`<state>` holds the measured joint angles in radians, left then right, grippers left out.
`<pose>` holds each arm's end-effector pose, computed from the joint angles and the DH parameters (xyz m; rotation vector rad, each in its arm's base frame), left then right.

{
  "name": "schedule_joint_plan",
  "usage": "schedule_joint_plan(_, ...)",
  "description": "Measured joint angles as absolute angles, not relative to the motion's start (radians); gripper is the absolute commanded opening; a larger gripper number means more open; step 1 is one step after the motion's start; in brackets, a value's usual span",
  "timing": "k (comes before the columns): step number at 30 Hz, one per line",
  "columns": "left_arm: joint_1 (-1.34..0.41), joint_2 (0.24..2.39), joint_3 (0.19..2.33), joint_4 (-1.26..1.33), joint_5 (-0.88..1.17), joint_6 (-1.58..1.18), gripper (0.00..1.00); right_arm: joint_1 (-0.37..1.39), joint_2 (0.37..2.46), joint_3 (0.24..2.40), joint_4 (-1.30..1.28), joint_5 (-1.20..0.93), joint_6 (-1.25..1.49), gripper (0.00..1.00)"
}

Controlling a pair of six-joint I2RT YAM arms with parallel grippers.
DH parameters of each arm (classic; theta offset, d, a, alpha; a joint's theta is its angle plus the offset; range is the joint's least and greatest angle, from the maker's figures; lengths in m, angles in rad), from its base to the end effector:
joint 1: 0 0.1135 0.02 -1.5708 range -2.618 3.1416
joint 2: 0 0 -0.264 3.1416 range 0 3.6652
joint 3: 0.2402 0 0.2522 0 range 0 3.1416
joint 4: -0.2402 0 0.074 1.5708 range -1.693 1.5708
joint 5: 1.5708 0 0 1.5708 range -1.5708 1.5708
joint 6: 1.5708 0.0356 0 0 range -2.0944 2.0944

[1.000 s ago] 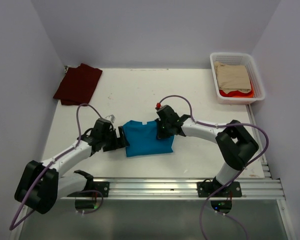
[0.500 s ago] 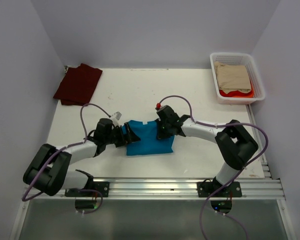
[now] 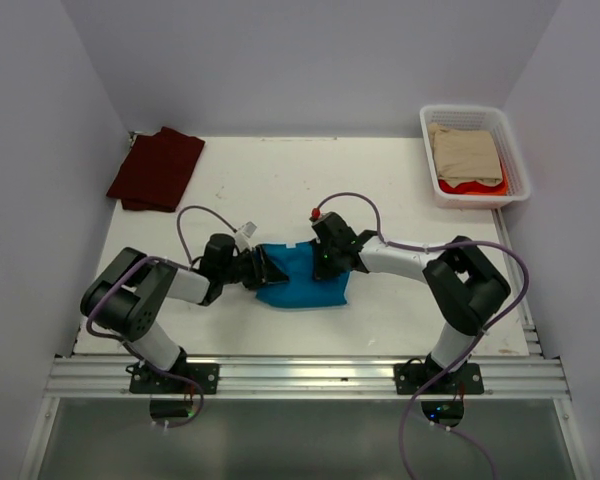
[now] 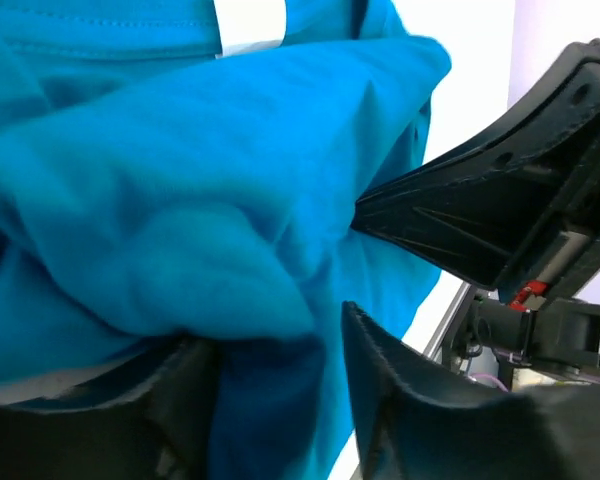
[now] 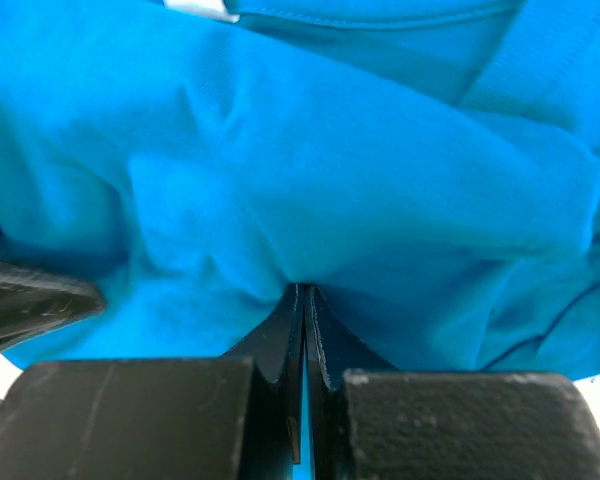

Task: Fold and stack the t-shirts
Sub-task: Neatly place the folded tshirt to the corner

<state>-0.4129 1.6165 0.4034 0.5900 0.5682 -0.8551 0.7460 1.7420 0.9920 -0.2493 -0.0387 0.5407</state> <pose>0.2291 -0.1213 0.1081 -0.1743 2.4013 -1.2835 0.2520 0.2347 0.1584 -0.2877 2.6455 0.5102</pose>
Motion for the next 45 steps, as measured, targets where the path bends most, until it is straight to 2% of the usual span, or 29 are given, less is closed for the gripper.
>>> schedule_joint_plan(3,-0.422,1.652,0.402,0.603,0.572,-0.857,0.18,0.746,1.744,0.992,-0.245,-0.039,0.540,0.00)
schedule_joint_plan(4,-0.424,1.661,0.400,0.608,0.574,-0.858,0.00,0.746,1.744,0.992,-0.244,-0.039,0.539,0.00)
schedule_joint_plan(12,-0.427,1.669,0.373,0.676,0.588,-0.862,0.00,0.746,1.745,0.992,-0.238,-0.043,0.533,0.00)
schedule_joint_plan(17,-0.434,1.514,0.320,0.562,0.525,-0.845,0.00,0.746,1.718,0.966,-0.226,-0.060,0.523,0.02)
schedule_joint_plan(19,-0.437,1.390,0.318,0.463,0.484,-0.830,0.00,0.746,1.683,0.950,-0.236,-0.066,0.518,0.20)
schedule_joint_plan(20,-0.439,1.334,0.319,0.424,0.463,-0.823,0.00,0.747,1.657,0.946,-0.249,-0.065,0.514,0.34)
schedule_joint_plan(23,-0.440,1.123,0.347,0.290,0.392,-0.801,0.00,0.747,1.558,0.946,-0.283,-0.051,0.500,0.44)
schedule_joint_plan(27,-0.440,0.976,0.424,0.170,0.317,-0.783,0.00,0.746,1.401,0.954,-0.326,-0.014,0.484,0.46)
schedule_joint_plan(32,-0.438,0.910,0.495,0.055,0.236,-0.758,0.00,0.746,1.256,0.954,-0.386,0.046,0.468,0.45)
schedule_joint_plan(39,-0.328,0.934,0.589,-0.050,0.204,-0.716,0.00,0.746,1.148,0.930,-0.465,0.098,0.463,0.42)
schedule_joint_plan(45,-0.168,1.086,0.855,-0.082,0.187,-0.659,0.00,0.746,1.112,0.871,-0.513,0.113,0.467,0.40)
